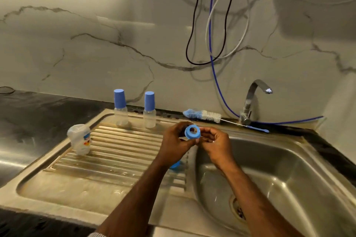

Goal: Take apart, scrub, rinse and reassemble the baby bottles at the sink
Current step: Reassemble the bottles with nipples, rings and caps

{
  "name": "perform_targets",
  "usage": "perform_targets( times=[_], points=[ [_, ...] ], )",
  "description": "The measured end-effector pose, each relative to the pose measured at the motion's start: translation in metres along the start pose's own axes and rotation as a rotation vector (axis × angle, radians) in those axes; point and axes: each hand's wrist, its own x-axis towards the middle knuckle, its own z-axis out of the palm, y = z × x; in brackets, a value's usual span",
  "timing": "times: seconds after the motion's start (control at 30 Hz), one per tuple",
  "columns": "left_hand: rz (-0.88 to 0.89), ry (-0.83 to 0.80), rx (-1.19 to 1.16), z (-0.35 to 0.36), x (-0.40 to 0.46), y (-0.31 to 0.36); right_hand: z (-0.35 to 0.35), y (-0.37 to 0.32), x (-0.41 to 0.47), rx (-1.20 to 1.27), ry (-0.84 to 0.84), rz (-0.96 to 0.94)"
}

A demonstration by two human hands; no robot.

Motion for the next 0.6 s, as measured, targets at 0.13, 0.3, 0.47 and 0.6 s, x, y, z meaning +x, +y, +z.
perform_targets(
  times=[0.13,0.3,0.47,0.6],
  points=[
    [0.026,-0.010,0.028,0.000,0.010,-0.002,-0.002,0.000,0.005,0.183,0.013,-0.005],
    [0.028,-0.016,0.024,-0.011,0.013,-0.007,0.001,0.000,0.004,0.354,0.004,0.059],
    [-0.002,-0.031,-0.013,-0.018,0.012,-0.007,0.007,-0.002,0.001,0.513,-0.024,0.160],
    [-0.011,-0.089,-0.021,-0.021,0.011,-0.004,0.011,-0.006,0.002,0.538,0.004,0.180]
  ],
)
